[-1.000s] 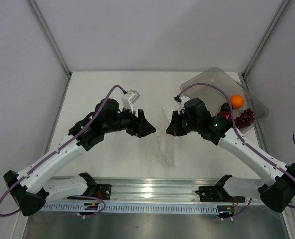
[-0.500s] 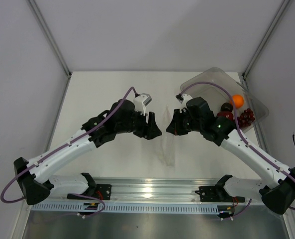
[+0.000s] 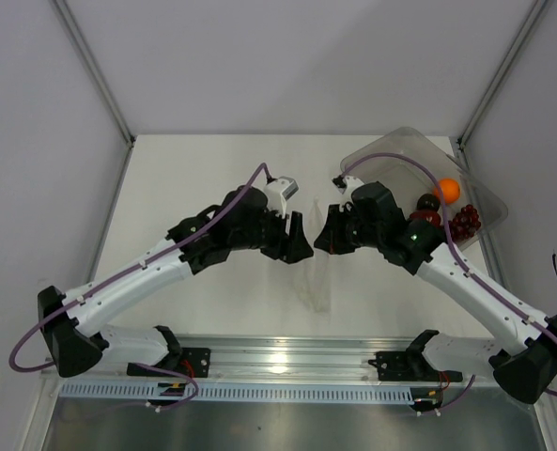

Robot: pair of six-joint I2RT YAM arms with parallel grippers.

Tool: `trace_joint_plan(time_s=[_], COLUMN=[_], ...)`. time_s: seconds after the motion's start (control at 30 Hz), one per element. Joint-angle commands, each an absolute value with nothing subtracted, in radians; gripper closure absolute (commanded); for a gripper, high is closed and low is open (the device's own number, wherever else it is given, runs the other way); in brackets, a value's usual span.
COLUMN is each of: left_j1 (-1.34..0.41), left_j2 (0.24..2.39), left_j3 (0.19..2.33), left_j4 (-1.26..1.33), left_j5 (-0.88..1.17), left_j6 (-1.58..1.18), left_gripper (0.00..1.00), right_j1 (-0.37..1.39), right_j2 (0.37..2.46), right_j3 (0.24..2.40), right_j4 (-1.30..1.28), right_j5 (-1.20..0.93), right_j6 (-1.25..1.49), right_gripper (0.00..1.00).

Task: Place the food in the zip-top bag and seal the zipper
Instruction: Open the zipper of the food storage bag.

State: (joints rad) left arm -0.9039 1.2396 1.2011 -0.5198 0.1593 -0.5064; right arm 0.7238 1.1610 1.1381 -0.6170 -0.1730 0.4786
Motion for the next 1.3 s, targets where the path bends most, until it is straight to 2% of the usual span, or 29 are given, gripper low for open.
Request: trace_joint_plan(time_s=[0.0,0.17,0.23,0.27,0.3,0.37,0.4,0.5,0.83,1.2,1.27], left_j1=[-0.917,-0.919,-0.919,-0.917,-0.917,-0.917,-0.917,-0.917,-0.917,-0.917,-0.917], left_j2=[1.273,1.311,1.331,1.336,1.345,1.350,1.353,1.344,1.299,1.311,1.338], left_j3=[1.261,1.278,1.290,1.295,1.311,1.328,1.336,1.371,1.499,1.494,1.491], left_j4=[-0.525,-0.554,-0.560,-0.563,-0.572,-0.587,-0.600,-0.661,-0.920,-0.931,-0.917], left_j5=[0.140,0.110,0.113,0.114,0.110,0.098,0.075,0.007,-0.268,-0.296,-0.273], left_j6=[-0.509,-0.494,-0.492,-0.488,-0.488,-0.477,-0.474,-0.448,-0.408,-0.402,-0.393], left_gripper=[0.35,0.41,0.48,0.52,0.61,0.71,0.82,0.99,0.99,0.99,0.99], right_j1=[0.732,0.738,0.744,0.745,0.749,0.752,0.753,0.753,0.753,0.755,0.753], right_j2=[1.167,1.172,1.173,1.178,1.183,1.190,1.190,1.193,1.252,1.407,1.411], right_j3=[1.198,1.212,1.218,1.221,1.224,1.235,1.238,1.241,1.266,1.312,1.307], right_j4=[-0.623,-0.640,-0.646,-0.656,-0.663,-0.689,-0.695,-0.713,-0.755,-0.848,-0.836], right_j5=[-0.140,-0.118,-0.112,-0.104,-0.098,-0.074,-0.065,-0.037,0.000,0.184,0.175], right_j6=[0.491,0.492,0.491,0.489,0.485,0.479,0.476,0.463,0.454,0.537,0.531], right_gripper=[1.00,1.00,1.00,1.00,1.00,1.00,1.00,1.00,1.00,1.00,0.96])
